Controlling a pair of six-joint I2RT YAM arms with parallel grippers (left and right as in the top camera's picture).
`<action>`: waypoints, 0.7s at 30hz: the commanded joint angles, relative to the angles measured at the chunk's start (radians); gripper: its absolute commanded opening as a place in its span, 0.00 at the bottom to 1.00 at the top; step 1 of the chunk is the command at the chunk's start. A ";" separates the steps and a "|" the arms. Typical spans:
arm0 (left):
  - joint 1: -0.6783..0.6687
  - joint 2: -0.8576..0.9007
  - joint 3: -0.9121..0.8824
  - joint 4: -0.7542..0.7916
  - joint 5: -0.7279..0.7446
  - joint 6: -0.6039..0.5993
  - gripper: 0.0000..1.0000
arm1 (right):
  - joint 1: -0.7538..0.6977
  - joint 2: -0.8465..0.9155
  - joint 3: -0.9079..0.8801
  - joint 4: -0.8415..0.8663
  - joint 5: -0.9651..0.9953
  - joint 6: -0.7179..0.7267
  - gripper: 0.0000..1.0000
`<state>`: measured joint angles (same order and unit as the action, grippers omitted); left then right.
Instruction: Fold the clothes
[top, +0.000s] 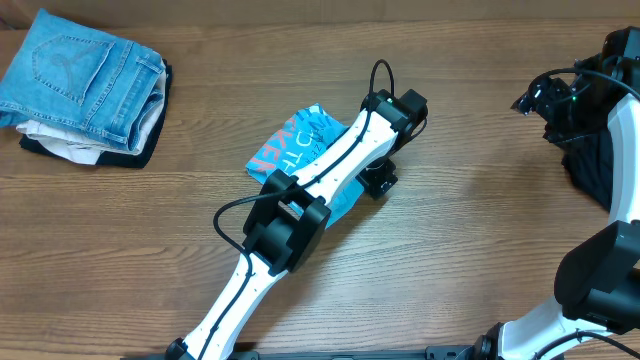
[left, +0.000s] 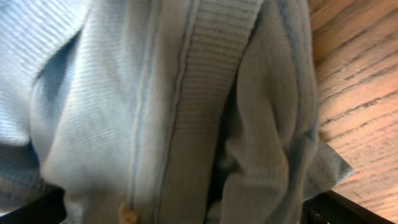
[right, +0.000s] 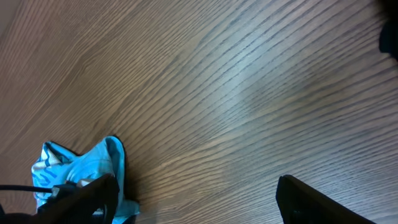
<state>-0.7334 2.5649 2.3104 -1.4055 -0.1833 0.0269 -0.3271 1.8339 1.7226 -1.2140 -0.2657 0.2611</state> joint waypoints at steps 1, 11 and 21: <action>-0.006 0.057 0.001 -0.012 0.002 -0.032 0.38 | -0.002 -0.011 0.012 0.008 -0.005 -0.014 0.85; 0.061 0.015 0.131 -0.172 -0.209 -0.122 0.04 | -0.002 -0.010 0.012 0.008 -0.005 -0.027 0.85; 0.415 -0.237 0.561 -0.274 -0.209 -0.071 0.04 | -0.002 -0.010 0.012 0.016 -0.005 -0.027 0.85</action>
<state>-0.4072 2.4569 2.7960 -1.6730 -0.3607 -0.0677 -0.3271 1.8339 1.7226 -1.2030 -0.2657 0.2409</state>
